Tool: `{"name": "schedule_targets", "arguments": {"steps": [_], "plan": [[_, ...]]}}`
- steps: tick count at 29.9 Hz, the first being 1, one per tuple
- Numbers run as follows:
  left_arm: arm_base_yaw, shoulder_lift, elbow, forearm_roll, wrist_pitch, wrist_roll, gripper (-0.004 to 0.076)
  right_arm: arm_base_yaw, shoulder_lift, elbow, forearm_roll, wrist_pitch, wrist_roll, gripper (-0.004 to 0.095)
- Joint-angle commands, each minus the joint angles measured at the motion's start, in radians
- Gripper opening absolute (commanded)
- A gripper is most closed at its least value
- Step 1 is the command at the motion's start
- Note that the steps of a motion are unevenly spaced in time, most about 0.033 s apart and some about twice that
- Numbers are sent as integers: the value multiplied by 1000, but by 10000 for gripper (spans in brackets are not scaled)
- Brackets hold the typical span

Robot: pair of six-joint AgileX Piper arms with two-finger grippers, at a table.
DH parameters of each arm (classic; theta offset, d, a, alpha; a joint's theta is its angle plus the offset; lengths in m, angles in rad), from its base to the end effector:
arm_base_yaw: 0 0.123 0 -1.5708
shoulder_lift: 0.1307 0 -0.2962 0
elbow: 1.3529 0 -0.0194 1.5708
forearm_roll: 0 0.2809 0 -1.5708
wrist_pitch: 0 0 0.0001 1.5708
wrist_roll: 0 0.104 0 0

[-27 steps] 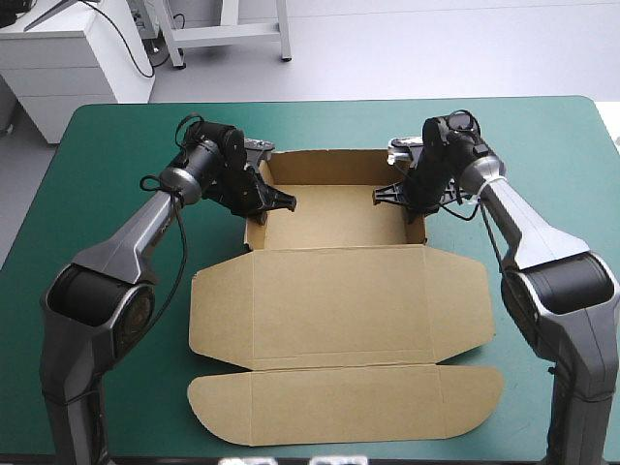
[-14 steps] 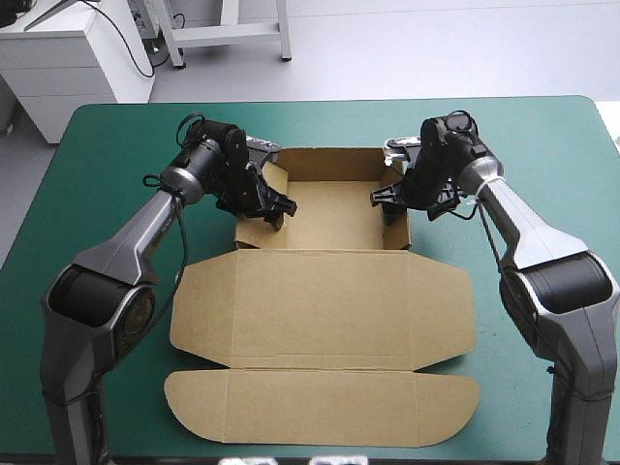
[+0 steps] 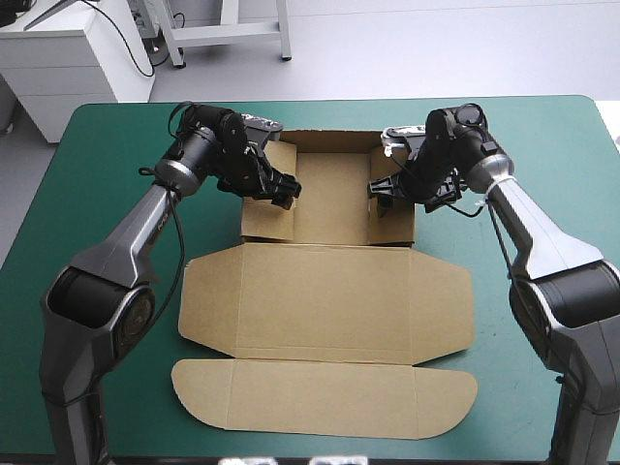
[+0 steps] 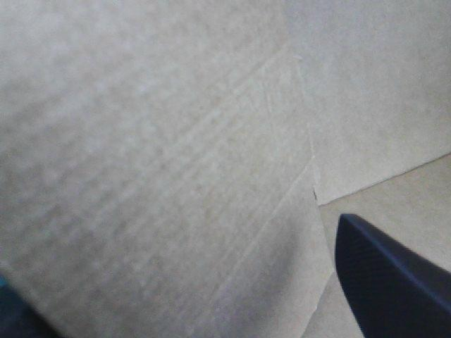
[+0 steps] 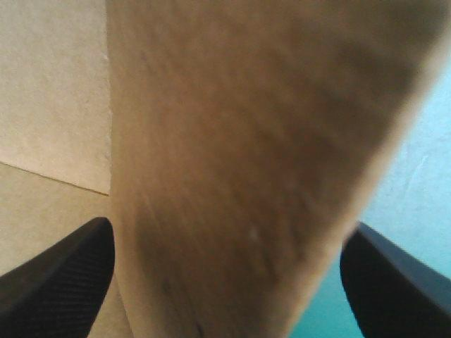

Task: Fold the box

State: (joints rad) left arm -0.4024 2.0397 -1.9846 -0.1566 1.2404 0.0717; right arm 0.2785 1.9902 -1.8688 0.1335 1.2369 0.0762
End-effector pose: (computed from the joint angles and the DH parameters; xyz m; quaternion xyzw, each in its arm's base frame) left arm 0.4394 -0.2037 0.2999 0.2190 0.9559 -0.1059 0.1645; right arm 0.4453 0.1409 0.2868 -0.0875 0.9828 0.0908 0.1350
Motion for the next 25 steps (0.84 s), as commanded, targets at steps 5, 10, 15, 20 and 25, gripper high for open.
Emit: {"name": "schedule_targets", "arguments": {"steps": [5, 10, 15, 20, 25], "plan": [[-8, -75, -34, 33, 46, 1, 596, 0, -63, -28, 13, -16, -11, 805], [-8, -75, -36, 68, 46, 5, 596, 0, -63, -28, 11, -37, -11, 805], [22, -81, -36, 37, 46, 9, 596, 0, -63, -30, 11, -50, -16, 805], [84, -122, -53, -15, 46, 5, 595, 0, -74, -61, 9, -31, -25, 804], [124, -228, -60, -41, 46, -15, 526, 0, -117, -119, 0, -14, -38, 772]]}}
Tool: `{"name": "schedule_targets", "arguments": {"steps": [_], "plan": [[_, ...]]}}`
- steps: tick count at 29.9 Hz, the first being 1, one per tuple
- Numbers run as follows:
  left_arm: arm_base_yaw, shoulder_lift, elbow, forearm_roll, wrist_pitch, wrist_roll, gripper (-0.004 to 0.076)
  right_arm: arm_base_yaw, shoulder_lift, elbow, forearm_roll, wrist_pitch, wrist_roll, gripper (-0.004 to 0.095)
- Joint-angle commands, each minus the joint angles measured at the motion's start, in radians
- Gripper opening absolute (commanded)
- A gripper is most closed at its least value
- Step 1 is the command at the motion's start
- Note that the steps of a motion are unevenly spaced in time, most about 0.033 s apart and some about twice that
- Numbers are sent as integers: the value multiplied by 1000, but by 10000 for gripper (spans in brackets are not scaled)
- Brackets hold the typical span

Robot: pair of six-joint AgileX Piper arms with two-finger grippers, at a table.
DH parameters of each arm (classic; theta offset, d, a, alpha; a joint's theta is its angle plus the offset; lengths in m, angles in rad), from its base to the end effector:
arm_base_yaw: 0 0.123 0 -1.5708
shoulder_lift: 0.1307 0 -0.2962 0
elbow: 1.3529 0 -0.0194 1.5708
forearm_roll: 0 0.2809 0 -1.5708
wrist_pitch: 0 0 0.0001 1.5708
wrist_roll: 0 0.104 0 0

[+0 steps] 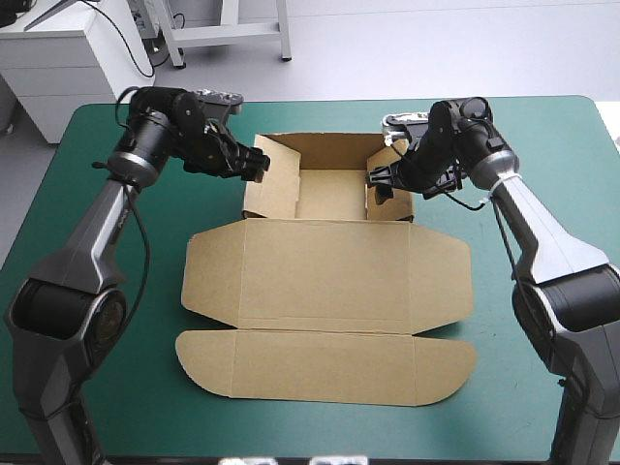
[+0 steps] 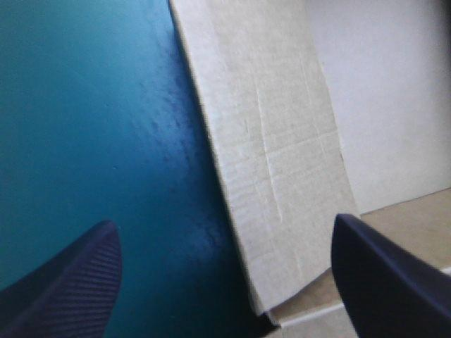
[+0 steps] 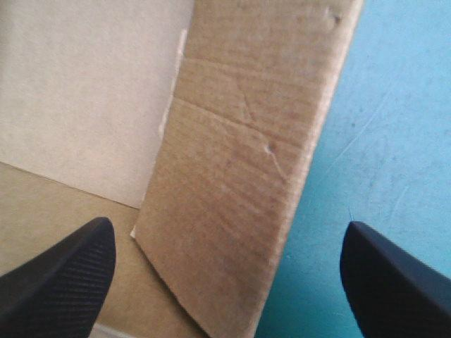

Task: Fold the box

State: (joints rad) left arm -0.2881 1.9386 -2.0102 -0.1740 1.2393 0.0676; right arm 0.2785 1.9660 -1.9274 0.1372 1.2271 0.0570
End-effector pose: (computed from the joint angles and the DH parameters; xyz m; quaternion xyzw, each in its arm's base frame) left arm 0.4406 -0.1483 0.3564 0.1636 0.9525 -0.1126 0.2308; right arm 0.4462 0.1415 0.3170 -0.0981 0.9736 0.0993 0.1804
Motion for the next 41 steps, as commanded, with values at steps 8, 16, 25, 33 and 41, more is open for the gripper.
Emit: {"name": "schedule_targets", "arguments": {"steps": [8, 16, 25, 33, 41], "plan": [[16, -361, -7, -26, 47, 106, 97, 0, -167, -116, -28, 5, -19, 766], [16, -625, 203, -7, 47, 205, -6, 0, -171, -118, -44, 21, -19, 764], [16, -920, 650, 37, 47, 223, -8, 0, -160, -118, -46, -2, -19, 764], [16, -1117, 1035, 24, 27, 189, -8, 0, -78, -118, -48, -28, -19, 765], [16, -1226, 1250, 26, -47, 165, -8, 0, 45, -118, -46, -119, -15, 764]]}}
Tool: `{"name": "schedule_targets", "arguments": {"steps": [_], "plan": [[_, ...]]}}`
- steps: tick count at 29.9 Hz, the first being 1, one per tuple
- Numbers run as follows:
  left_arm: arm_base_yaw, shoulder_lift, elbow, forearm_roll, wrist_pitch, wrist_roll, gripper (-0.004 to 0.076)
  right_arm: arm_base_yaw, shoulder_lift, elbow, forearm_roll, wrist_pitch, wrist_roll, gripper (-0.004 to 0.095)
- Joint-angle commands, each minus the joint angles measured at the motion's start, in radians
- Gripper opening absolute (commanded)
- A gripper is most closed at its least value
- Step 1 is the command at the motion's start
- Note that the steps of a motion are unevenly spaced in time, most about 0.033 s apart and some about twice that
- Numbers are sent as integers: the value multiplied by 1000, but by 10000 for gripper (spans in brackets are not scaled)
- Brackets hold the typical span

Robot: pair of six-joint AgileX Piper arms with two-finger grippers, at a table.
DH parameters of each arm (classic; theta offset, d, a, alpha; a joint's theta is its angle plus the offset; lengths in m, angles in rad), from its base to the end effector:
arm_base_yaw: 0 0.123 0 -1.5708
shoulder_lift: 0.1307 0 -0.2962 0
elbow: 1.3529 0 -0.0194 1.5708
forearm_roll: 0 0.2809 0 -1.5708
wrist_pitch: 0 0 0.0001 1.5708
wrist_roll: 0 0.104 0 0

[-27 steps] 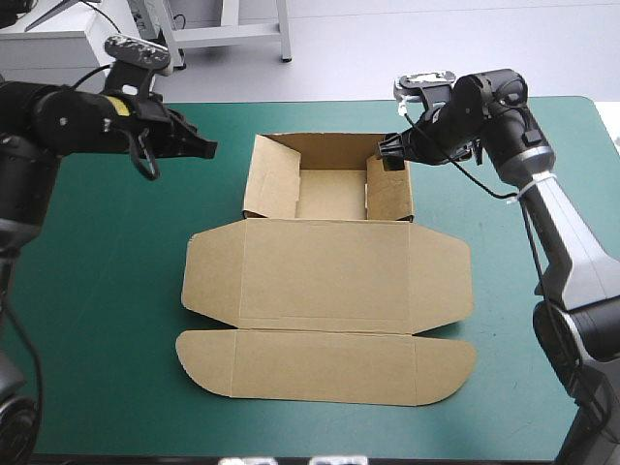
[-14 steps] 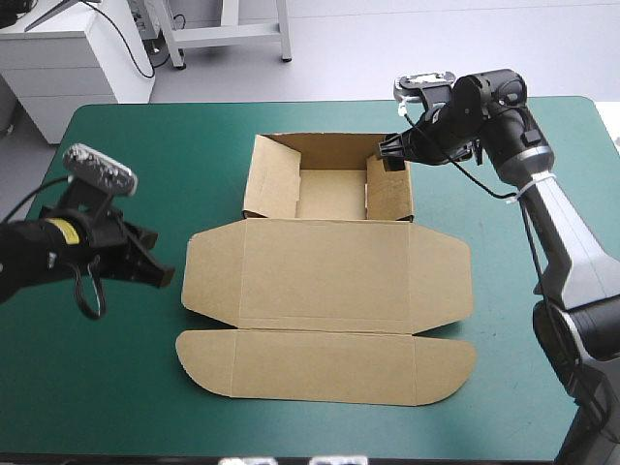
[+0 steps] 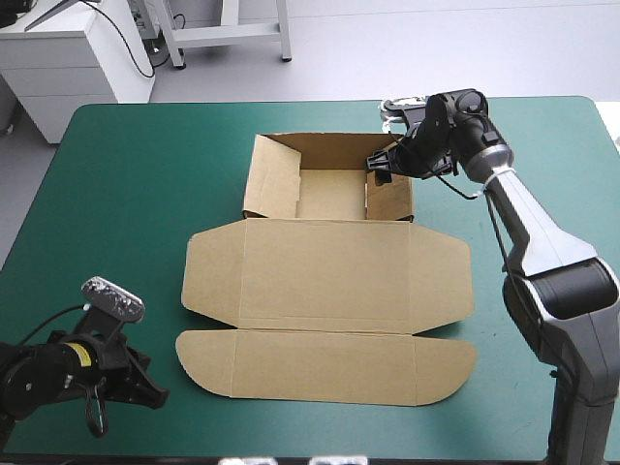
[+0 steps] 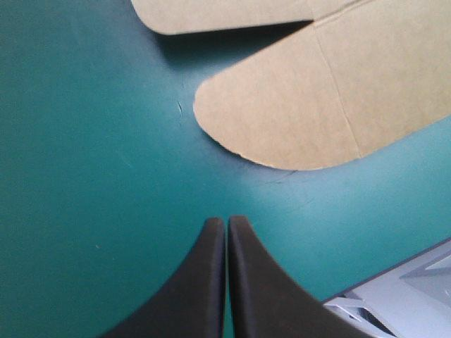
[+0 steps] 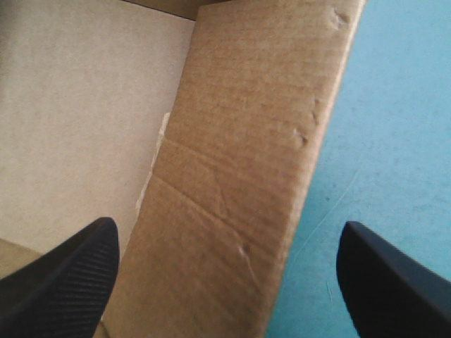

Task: Fold the box

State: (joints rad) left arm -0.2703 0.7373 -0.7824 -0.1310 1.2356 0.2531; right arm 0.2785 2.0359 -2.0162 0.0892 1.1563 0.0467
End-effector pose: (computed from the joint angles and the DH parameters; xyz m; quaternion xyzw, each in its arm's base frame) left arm 0.1229 -0.0474 0.3132 0.2447 0.9394 -0.0671 0.2306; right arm 0.4719 0.1438 0.3146 -0.1045 0.9645 0.0819 0.2282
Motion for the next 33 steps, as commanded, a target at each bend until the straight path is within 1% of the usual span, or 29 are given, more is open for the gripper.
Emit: {"name": "schedule_targets", "arguments": {"steps": [1, 7, 9, 11, 14, 17, 19, 20, 27, 33], "plan": [[-1, -30, 34, -17, -43, -23, -8, 0, -11, -29, 2, -48, -4, 764], [-1, -51, 56, -17, -41, -26, -8, 0, 54, -29, -2, -52, 15, 758], [-1, -51, 56, -17, -41, -26, -8, 0, 62, -29, -2, -52, 22, 707], [-1, -51, 56, -17, -44, -26, -8, 0, 67, -29, -2, -52, 30, 591], [-1, -51, 56, -17, -56, -26, -8, 0, 67, -29, -2, -52, 43, 344], [-1, -51, 56, -17, -84, -26, -8, 0, 67, -29, -2, -49, 45, 125], [-1, -51, 56, -17, -100, -26, -8, 0, 67, -29, -2, -42, 45, 9], [-1, -51, 56, -14, -104, -26, -8, 0, 67, -29, -2, -40, 45, -17], [-1, -51, 56, -5, -110, -24, -8, 0, 67, -30, -31, -15, 45, -20], [-1, -51, 56, -5, -140, -24, -8, 0, 63, -30, -31, -4, 41, -20]]}}
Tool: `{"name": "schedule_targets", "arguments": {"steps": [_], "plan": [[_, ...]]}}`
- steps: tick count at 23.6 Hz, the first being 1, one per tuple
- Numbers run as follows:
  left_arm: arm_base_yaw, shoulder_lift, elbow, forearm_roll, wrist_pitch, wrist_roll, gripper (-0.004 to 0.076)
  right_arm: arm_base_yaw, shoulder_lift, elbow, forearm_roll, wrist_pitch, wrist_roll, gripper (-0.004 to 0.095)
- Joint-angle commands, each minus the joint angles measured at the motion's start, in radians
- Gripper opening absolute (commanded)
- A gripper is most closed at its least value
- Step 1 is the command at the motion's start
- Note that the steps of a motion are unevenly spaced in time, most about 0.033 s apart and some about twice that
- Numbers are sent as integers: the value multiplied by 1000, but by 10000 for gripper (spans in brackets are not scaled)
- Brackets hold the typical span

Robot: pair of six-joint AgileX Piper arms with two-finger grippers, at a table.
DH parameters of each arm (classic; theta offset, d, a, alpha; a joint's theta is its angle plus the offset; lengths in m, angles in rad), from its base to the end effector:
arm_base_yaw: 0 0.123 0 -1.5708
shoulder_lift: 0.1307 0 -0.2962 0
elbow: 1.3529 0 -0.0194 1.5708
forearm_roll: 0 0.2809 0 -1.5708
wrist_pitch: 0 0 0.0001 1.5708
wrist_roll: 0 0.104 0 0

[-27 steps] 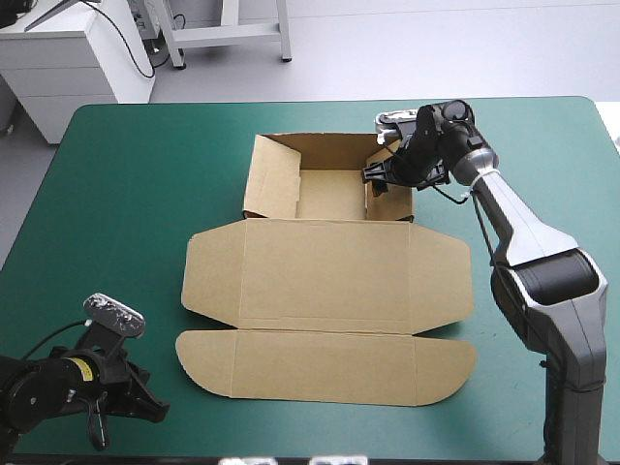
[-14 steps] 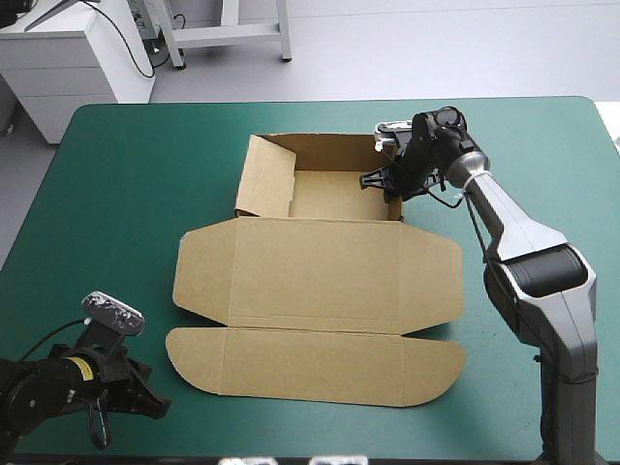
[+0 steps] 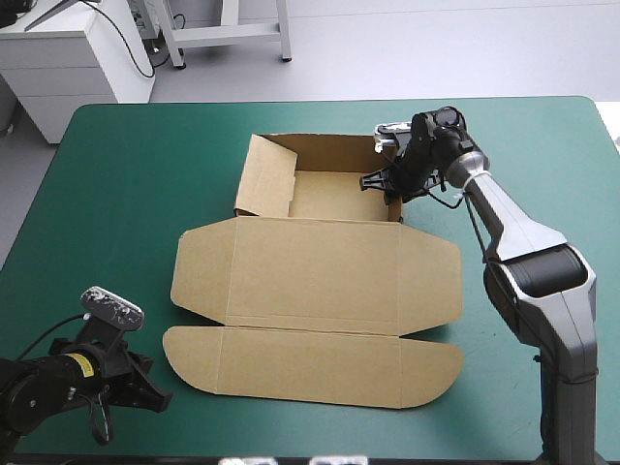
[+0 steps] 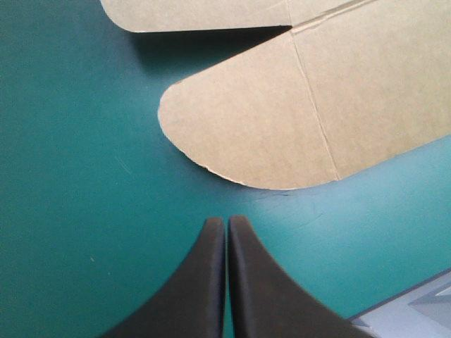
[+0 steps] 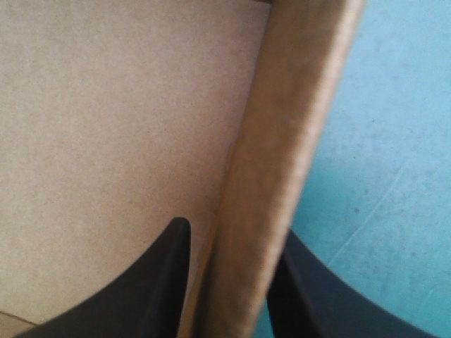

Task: Fold the box

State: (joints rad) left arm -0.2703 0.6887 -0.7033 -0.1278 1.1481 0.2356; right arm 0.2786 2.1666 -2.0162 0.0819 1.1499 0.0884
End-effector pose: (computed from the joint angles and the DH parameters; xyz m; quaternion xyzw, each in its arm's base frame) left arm 0.1193 -0.0456 0.2980 0.2313 0.9357 -0.0675 0.2576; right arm 0.4927 0.1490 0.2489 -0.0836 0.9797 0.0715 0.1675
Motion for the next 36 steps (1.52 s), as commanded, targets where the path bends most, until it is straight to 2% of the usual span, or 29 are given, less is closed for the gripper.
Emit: {"name": "schedule_targets", "arguments": {"steps": [1, 12, 14, 15, 16, 17, 19, 26, 32, 36], "plan": [[-1, -2, -23, -8, -55, -6, -8, 0, -73, -32, -23, 2, -5, -20], [-1, -2, -21, -8, -54, -5, -8, -2, -102, -54, -63, 62, -30, -4], [-1, -2, -21, -8, -49, -5, -8, -2, -102, -54, -82, 80, -30, 120], [-1, -2, -21, -8, -49, -5, -8, -2, -102, -54, -93, 83, -30, 295], [-1, -2, -21, -8, -49, -5, -8, -2, -102, -54, -93, 80, -30, 397], [-1, -2, -21, -8, -49, -5, -8, -2, -102, -54, -91, 78, -30, 593], [-1, -2, -21, -8, -49, -5, -8, -2, -102, -61, -71, 80, -30, 751], [-1, -2, -21, -8, -53, -5, -8, -2, -138, -148, -32, 100, -11, 741], [-1, -2, -21, -8, -50, -5, -8, -2, -139, -148, -55, 100, 18, 741], [-1, -2, -21, -13, -50, -5, -8, -2, -136, -148, -93, 100, 107, 741]]}}
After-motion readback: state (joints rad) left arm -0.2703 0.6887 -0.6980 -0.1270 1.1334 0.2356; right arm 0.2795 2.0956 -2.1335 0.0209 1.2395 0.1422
